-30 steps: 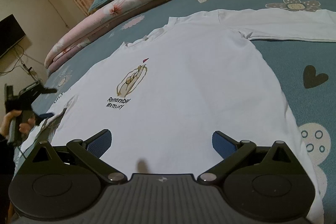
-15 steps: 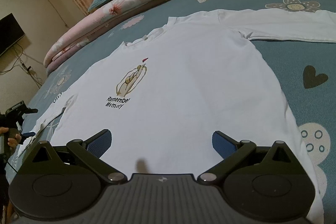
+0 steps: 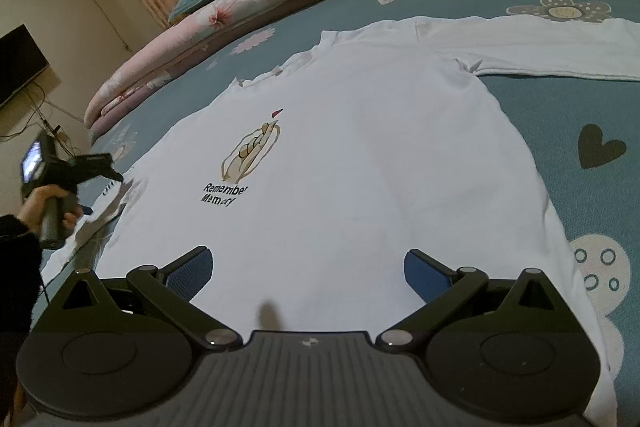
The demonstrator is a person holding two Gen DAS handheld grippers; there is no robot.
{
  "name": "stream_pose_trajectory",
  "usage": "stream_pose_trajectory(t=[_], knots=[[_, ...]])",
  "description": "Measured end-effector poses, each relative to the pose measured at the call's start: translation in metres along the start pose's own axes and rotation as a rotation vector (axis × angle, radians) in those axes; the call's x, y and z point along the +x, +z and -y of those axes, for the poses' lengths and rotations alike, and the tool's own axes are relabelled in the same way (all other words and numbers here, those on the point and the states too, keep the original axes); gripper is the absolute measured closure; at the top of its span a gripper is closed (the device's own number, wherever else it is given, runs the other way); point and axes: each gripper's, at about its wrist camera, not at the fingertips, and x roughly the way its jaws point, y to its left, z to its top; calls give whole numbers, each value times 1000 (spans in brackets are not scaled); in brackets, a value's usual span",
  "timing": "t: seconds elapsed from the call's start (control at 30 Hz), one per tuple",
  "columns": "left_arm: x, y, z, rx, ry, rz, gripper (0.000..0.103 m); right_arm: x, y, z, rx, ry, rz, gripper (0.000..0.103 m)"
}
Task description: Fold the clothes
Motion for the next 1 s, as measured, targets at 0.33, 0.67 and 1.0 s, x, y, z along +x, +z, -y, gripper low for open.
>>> stream_pose_trajectory(t=[0.33,0.67,1.0], knots=[[-46,19,-60,-73,-146,35,2,-1,1,0,5,3,-2,0],[-15,-20,-163,-295,-300,-5,1,2,-1,-3,-13,-15,-2,0],[-14,-31,-136,-9,-239,64,1,4,-3,-5,-31,-27,1,0]])
